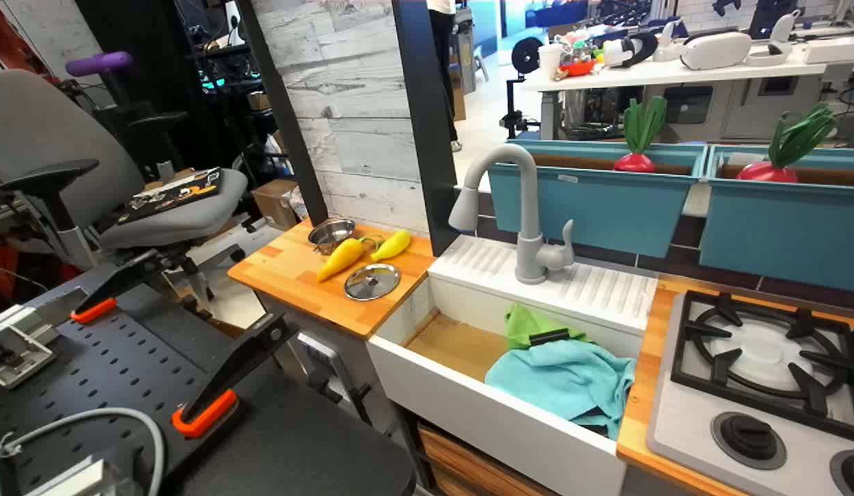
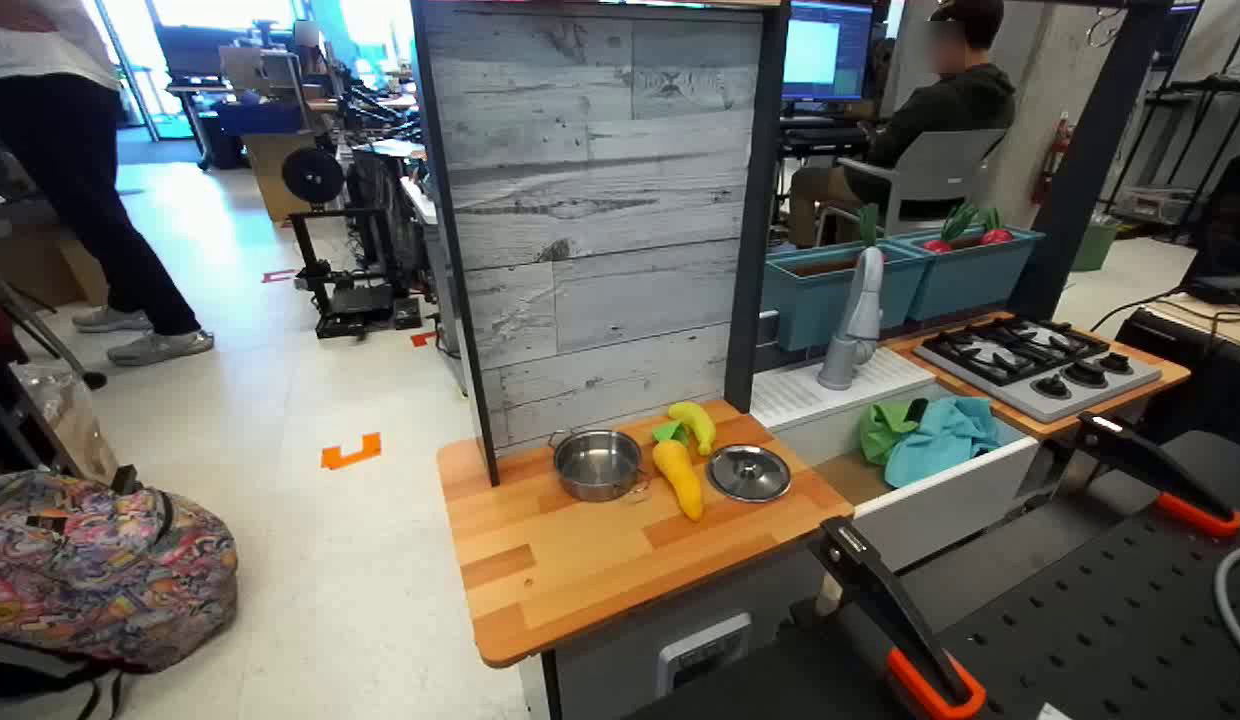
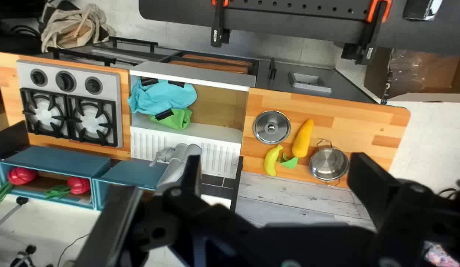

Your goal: Put the banana inside the silver pot

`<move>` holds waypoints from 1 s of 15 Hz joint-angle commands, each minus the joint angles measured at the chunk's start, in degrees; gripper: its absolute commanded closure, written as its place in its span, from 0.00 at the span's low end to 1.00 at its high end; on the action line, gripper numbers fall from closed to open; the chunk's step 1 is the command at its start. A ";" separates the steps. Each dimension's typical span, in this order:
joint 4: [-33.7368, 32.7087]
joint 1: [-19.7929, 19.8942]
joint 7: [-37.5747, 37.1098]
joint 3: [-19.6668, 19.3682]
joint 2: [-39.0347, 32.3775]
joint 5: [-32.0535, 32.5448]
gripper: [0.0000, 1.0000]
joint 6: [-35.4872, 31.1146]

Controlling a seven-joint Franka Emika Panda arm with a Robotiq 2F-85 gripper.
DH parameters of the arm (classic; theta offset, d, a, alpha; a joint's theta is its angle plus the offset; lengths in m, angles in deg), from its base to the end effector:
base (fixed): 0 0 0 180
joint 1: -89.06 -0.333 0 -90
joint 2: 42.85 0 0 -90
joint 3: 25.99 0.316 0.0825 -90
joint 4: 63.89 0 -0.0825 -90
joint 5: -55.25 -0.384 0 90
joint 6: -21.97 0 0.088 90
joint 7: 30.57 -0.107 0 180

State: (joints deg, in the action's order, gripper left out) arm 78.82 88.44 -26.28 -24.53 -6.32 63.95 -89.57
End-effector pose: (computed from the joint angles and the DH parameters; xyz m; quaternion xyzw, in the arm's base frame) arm 0.3679 0.0040 0.5108 0.9927 0.0777 0.0446 0.0803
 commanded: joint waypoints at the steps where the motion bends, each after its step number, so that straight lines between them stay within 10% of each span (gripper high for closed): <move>1: -0.21 -0.28 -0.14 -0.21 -0.03 0.13 0.00 0.19; 8: -0.35 -0.28 -0.14 -0.21 -0.02 0.13 0.00 0.19; 15: 0.44 1.18 -0.01 -2.86 -11.19 0.44 0.00 -15.47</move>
State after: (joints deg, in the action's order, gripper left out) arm 79.84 88.74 -26.40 -26.41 -11.11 63.95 -98.44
